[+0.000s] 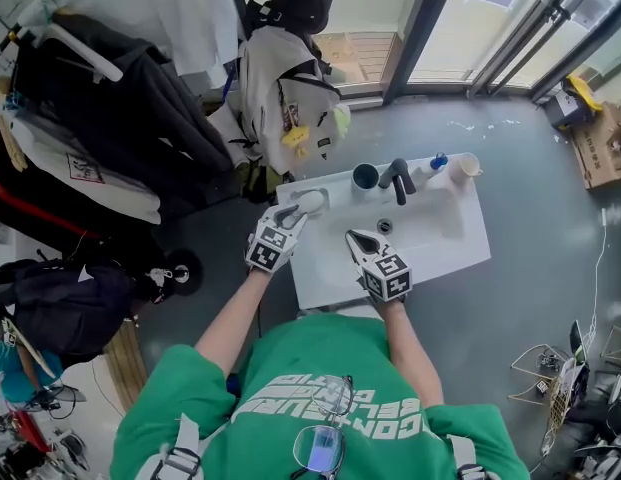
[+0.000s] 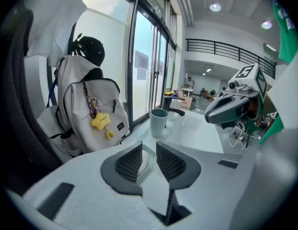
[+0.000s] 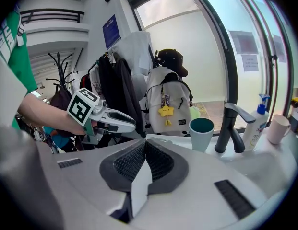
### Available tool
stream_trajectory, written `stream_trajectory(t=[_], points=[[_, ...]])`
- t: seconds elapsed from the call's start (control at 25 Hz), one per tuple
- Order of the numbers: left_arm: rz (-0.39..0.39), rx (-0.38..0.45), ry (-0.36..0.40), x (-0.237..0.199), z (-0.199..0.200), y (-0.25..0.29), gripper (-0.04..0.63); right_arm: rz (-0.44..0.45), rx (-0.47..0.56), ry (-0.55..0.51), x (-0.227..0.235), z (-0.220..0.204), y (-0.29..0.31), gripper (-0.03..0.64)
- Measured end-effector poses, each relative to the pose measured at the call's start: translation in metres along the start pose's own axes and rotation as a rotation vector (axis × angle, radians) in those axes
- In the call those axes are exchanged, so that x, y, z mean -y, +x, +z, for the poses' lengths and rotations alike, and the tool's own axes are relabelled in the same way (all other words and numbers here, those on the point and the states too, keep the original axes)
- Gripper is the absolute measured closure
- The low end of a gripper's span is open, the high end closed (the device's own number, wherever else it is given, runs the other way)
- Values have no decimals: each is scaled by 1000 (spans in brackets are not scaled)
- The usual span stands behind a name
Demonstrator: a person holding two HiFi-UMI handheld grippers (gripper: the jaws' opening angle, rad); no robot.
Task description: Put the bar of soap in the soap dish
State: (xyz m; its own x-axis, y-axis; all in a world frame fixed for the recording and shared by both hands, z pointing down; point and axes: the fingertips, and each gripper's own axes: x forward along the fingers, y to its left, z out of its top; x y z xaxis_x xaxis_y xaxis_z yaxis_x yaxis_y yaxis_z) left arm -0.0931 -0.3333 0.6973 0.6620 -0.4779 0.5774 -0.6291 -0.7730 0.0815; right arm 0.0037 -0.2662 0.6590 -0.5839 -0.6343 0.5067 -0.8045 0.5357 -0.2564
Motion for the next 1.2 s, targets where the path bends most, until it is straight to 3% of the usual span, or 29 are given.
stream_trajectory(t=[0.24,0.56,0.76,1.2], points=[[36,64,-19,12,3,-42,567,-14,40,-28,-29,4,-24,603],[58,110,-64,30,-1,-81,584,-65,103,-33,-44,13,-65,603],[93,186,-83,41,18,-106,584,-80,132,-41,-41,22,-81,603],[152,273,-125,69,45,-103,585,-20,138,-111,-15,41,-112,603]])
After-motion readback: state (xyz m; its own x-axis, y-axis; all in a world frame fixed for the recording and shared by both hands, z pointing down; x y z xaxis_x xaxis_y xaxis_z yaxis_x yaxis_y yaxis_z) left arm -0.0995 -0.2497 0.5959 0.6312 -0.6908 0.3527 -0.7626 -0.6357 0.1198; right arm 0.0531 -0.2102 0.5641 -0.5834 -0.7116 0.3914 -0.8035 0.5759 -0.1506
